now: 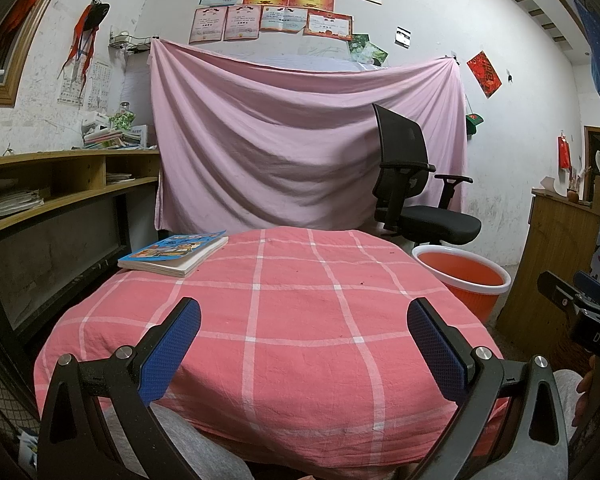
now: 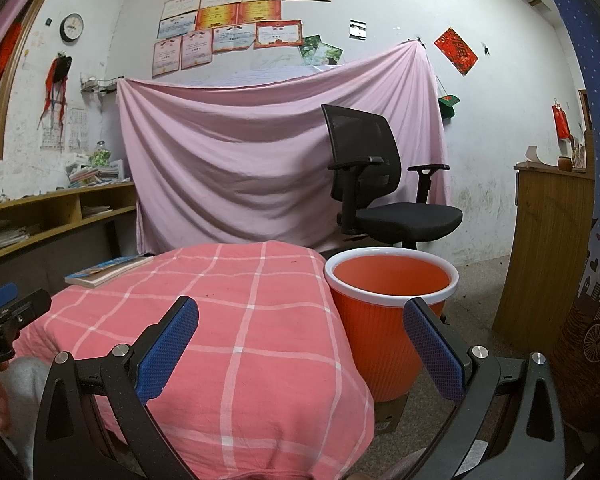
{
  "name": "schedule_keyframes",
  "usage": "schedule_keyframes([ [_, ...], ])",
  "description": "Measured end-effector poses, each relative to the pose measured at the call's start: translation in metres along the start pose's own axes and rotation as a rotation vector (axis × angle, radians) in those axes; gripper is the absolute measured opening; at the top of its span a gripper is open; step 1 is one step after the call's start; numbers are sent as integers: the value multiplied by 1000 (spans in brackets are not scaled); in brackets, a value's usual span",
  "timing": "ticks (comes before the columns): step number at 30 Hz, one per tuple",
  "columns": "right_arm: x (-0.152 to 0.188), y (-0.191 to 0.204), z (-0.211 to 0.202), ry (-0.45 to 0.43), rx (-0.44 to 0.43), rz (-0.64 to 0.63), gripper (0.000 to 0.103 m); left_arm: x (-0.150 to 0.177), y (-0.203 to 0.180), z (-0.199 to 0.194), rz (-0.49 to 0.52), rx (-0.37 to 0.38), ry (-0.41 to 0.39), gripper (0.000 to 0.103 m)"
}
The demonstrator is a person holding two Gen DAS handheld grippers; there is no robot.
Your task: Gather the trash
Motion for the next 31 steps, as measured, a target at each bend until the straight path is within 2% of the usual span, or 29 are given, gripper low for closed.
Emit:
schedule_keyframes([
  [15, -1, 0, 0, 0, 0, 0, 103, 2, 1, -8, -8, 26, -17, 101],
  [20, -1, -1, 0, 2, -1, 2, 103, -1, 0, -13, -3, 19, -43, 101],
  [31, 3, 3, 0, 3, -3, 1, 103, -3, -3, -14, -2, 8, -41, 101],
])
Point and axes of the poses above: each gripper's, at about its wrist camera, not at the fingertips, and z roughly the way its jaws point, y to its left, x to its underside, the point moved 5 cm from there along z, roughly the way its jaws point, and after that the axes turned 8 degrees about -z, right-handed, at the moved point
